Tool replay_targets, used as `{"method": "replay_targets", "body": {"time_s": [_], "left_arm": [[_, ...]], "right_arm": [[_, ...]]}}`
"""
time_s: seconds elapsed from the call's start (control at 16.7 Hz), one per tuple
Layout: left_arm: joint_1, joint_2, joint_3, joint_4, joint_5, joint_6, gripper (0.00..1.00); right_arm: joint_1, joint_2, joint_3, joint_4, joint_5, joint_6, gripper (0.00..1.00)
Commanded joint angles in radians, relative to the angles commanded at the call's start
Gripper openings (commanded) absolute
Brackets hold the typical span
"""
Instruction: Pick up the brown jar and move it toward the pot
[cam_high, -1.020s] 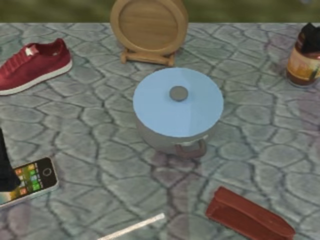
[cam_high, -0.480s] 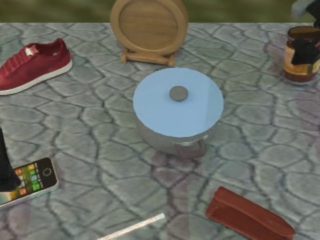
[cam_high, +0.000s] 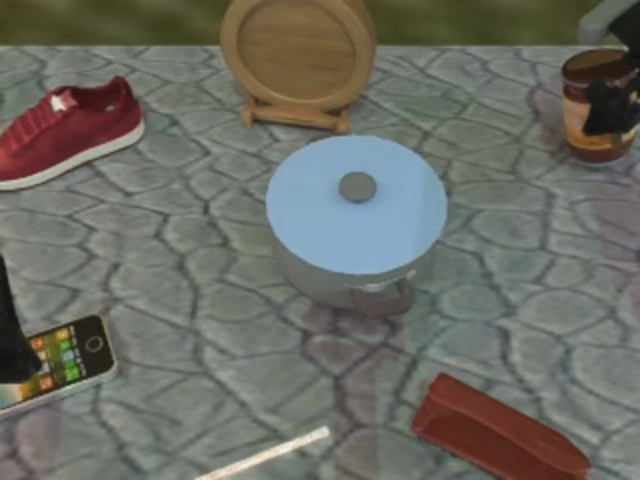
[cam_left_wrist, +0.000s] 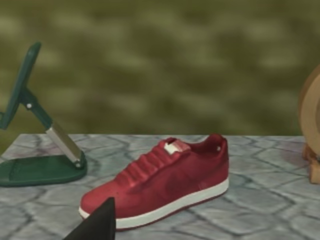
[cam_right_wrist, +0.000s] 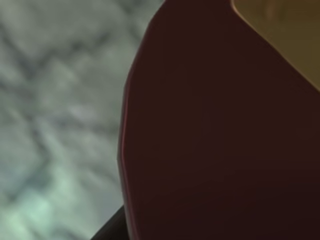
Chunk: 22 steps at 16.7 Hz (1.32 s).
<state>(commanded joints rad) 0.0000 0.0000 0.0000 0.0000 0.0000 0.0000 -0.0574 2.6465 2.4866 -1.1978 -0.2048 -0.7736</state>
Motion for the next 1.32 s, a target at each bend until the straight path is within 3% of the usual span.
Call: {"method": "replay_targets", "body": {"time_s": [0.48, 1.32], "left_arm": [[0.0, 0.0, 0.0, 0.0, 0.0, 0.0, 1.0], [0.0, 0.0, 0.0, 0.0, 0.0, 0.0, 1.0]], "right_arm": [[0.0, 0.0, 0.0, 0.0, 0.0, 0.0, 0.02], [-0.004, -0.074, -0.079, -0.005, -0.001, 0.001, 0.0]]}}
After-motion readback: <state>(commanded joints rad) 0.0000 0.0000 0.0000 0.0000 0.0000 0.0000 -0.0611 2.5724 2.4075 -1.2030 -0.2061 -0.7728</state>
